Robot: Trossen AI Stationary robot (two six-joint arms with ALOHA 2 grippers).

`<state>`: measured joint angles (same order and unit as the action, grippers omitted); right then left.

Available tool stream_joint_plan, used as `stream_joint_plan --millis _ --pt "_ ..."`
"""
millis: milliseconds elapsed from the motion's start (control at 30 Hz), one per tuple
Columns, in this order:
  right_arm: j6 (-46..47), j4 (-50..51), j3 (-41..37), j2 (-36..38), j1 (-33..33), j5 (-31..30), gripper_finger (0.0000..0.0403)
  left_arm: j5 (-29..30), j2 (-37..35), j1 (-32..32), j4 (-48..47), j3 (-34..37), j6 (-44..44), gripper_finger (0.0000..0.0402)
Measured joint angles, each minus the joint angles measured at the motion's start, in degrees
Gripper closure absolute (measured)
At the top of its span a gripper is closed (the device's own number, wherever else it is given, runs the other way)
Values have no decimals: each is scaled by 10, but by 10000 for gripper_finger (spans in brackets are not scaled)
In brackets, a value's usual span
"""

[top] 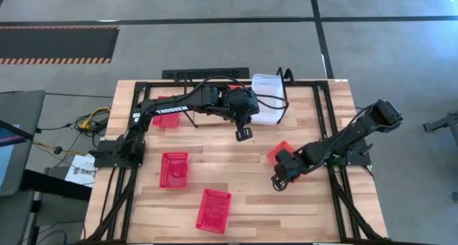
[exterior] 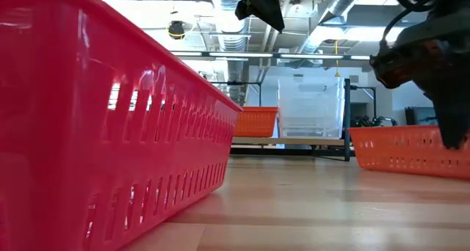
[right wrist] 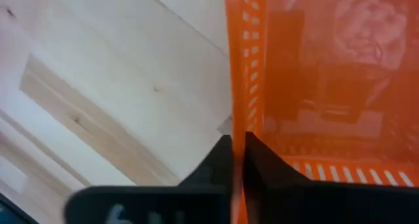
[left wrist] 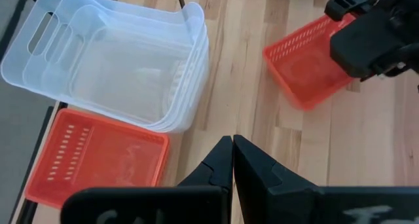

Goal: Stack baskets on shelf by color
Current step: Stack the orange bin on top of the orange bins on the shelf

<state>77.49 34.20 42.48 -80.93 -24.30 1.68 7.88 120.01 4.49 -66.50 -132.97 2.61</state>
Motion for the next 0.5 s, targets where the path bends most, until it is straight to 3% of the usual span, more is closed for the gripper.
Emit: stream_joint_plan --millis 200,500 --pt "-57 26 11 0 -9 -3 396 0 0 0 -40 0 -22 401" --pt "-243 354 194 -1 -6 -108 400 5 0 9 -57 0 -36 401"
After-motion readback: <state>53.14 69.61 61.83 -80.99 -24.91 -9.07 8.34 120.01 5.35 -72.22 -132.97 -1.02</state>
